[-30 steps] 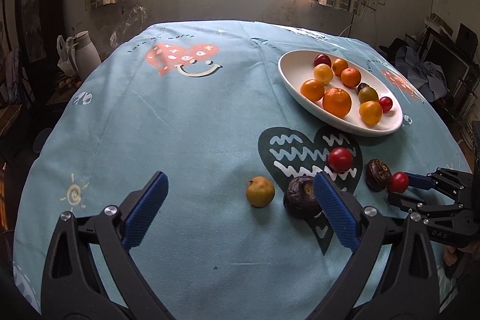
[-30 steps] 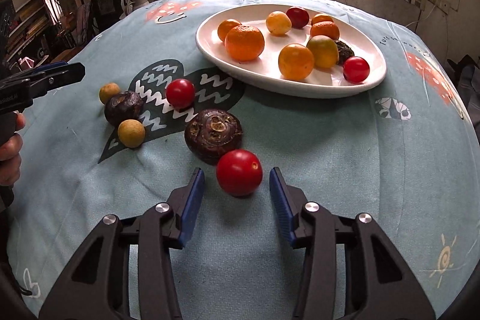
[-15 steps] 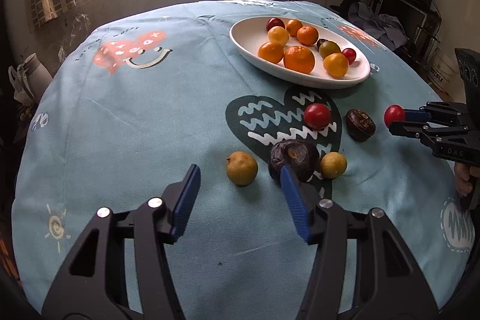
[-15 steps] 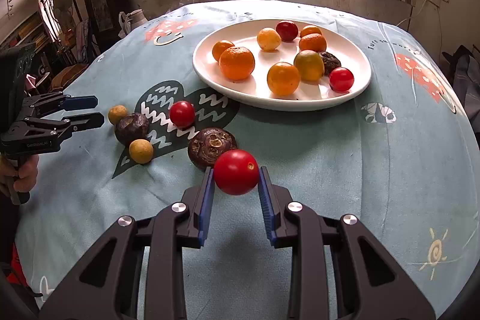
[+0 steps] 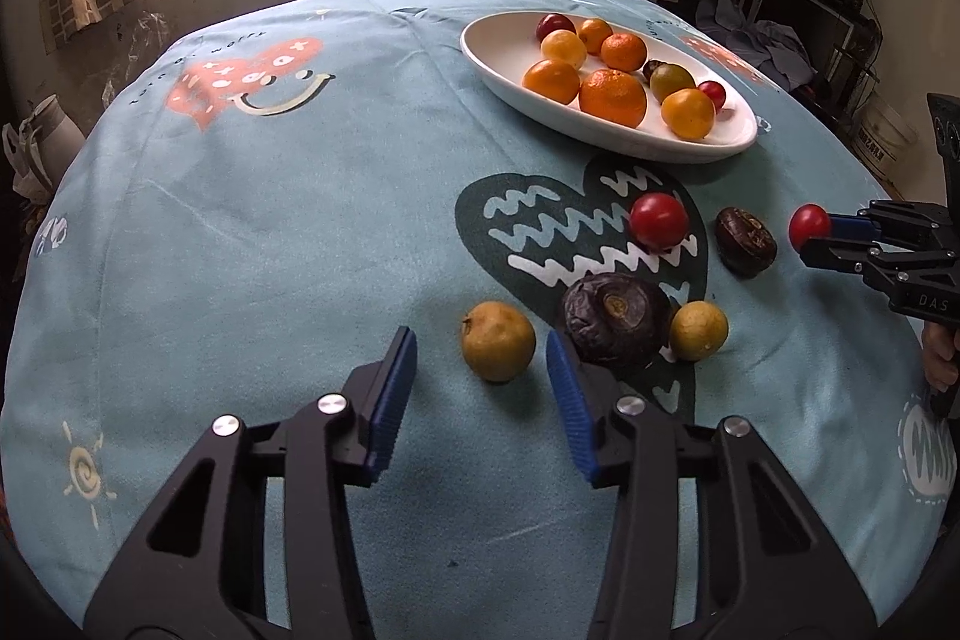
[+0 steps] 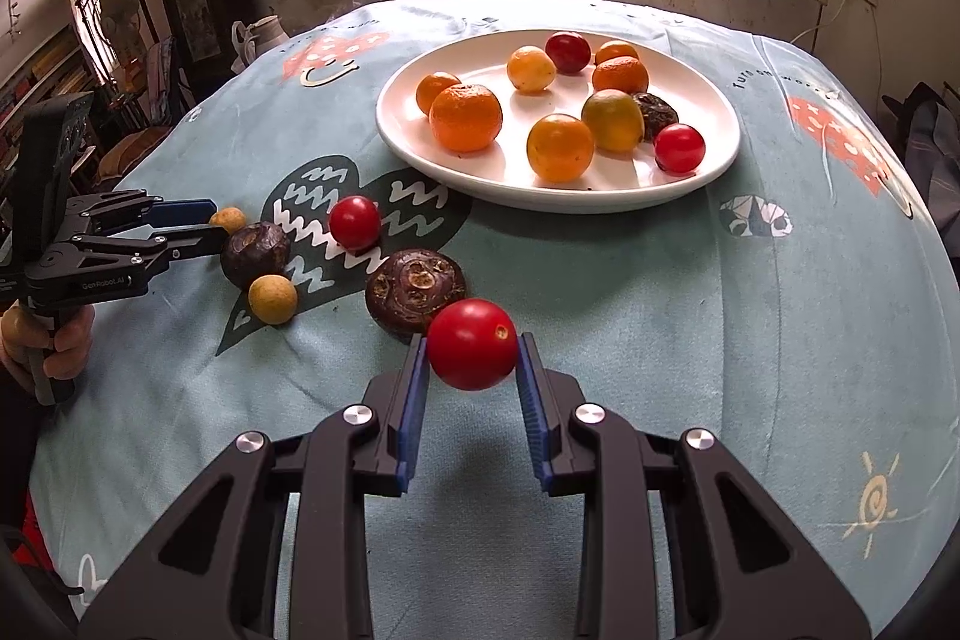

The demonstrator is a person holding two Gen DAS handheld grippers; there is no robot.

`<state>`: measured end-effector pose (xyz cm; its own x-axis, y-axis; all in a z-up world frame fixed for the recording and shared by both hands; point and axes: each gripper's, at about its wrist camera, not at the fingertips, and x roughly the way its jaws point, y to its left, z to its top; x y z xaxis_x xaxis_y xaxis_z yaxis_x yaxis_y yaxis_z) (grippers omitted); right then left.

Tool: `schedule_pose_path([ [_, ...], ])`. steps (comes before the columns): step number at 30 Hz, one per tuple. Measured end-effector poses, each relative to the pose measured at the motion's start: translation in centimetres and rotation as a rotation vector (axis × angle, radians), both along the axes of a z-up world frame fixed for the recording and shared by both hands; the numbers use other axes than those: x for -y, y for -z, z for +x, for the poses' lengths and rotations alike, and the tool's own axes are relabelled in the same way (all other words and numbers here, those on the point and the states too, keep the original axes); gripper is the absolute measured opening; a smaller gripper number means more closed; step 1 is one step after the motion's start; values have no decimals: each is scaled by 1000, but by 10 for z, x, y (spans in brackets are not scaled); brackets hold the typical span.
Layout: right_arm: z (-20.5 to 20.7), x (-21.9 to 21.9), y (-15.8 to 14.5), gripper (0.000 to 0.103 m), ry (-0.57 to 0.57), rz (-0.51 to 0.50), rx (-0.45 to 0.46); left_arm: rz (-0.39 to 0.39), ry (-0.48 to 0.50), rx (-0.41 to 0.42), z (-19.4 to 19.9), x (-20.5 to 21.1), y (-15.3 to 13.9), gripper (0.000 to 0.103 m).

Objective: Organize fruits
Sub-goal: 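Grasp a small yellow fruit with the left tool while the right tool holds the tomato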

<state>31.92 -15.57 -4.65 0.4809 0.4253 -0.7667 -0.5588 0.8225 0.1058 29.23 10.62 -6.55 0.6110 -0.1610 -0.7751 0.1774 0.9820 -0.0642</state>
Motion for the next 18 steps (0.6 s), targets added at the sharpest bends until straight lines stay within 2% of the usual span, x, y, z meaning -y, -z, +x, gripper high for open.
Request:
schedule_pose_path([
  [9,0,1,-2,29,4,5,3,14,7,-9,8,5,6,41],
  [18,0,3,-3,29,9,7,-1,47,-4,-1,8,14,8,28],
])
